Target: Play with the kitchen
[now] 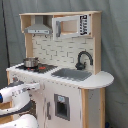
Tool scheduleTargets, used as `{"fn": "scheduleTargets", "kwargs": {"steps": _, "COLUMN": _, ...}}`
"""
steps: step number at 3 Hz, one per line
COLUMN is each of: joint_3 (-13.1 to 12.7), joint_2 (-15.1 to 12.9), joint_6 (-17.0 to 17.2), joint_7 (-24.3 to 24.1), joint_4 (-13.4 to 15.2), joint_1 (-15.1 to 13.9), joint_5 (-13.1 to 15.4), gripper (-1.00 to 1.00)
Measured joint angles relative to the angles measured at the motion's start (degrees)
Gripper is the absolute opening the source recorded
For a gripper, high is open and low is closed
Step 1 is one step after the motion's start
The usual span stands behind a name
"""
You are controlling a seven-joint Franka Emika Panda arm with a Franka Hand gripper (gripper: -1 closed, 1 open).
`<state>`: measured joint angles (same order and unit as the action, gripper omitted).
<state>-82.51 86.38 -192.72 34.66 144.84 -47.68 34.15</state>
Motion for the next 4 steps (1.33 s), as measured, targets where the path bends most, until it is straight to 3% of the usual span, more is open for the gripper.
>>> {"fn": "scheduleTargets", "kwargs": {"steps": 3, "joint_3": -0.07, "joint_2": 0.32, "joint_6": 0.51, "joint_7": 18.75, "joint_4": 0.01, "joint_1": 0.15, "joint_5": 0.0, "gripper": -1.0}}
{"fn": "scheduleTargets", "kwargs": {"steps": 4, "joint_3": 0.0, "joint_2": 0.06, "joint_6": 0.46, "joint_7": 16.83, "joint_4": -0.12, "joint_1": 0.17, "joint_5": -0.8, "gripper": -1.0}}
